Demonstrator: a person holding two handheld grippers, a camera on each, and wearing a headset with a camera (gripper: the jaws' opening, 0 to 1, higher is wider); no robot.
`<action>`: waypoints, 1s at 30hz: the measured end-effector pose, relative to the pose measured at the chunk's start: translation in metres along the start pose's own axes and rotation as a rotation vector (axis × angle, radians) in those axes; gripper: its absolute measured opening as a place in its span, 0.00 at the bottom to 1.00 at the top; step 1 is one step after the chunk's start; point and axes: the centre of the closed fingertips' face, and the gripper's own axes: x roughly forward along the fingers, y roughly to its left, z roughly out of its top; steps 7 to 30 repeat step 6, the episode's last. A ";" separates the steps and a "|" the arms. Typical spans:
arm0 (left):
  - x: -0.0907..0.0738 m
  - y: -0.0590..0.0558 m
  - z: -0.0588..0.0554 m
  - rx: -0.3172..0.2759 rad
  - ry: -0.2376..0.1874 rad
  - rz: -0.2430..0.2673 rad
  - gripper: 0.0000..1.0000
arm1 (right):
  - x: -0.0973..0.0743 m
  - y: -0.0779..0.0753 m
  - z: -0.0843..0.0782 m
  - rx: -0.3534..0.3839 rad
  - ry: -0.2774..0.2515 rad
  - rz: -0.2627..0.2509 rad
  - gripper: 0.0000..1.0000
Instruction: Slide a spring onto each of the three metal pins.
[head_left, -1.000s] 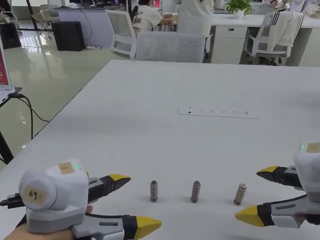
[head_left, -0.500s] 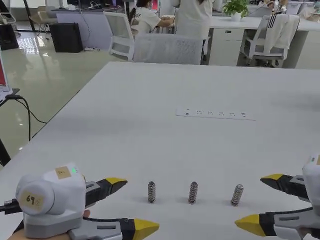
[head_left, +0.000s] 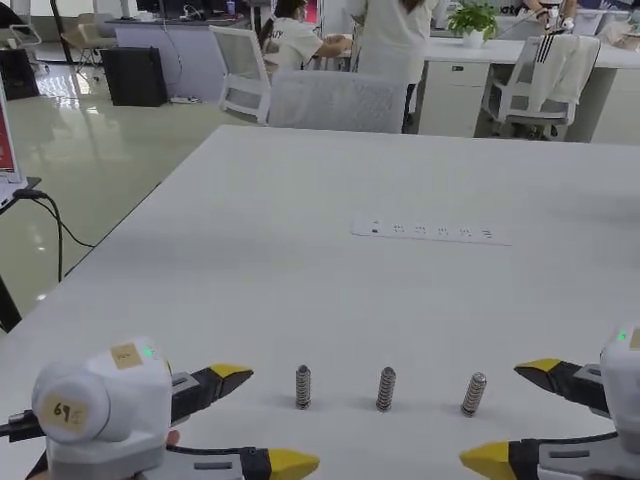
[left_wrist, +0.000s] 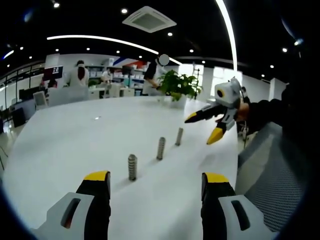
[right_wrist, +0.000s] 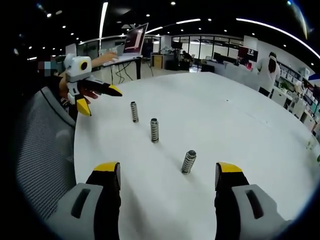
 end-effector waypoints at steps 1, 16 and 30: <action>0.000 0.000 0.000 0.000 0.000 0.000 0.70 | 0.000 0.000 0.000 0.000 -0.003 -0.001 0.77; 0.000 0.001 -0.004 -0.004 0.005 0.004 0.70 | 0.001 0.002 0.000 0.005 -0.005 0.003 0.77; 0.000 0.001 -0.004 -0.004 0.005 0.004 0.70 | 0.001 0.002 0.000 0.005 -0.005 0.003 0.77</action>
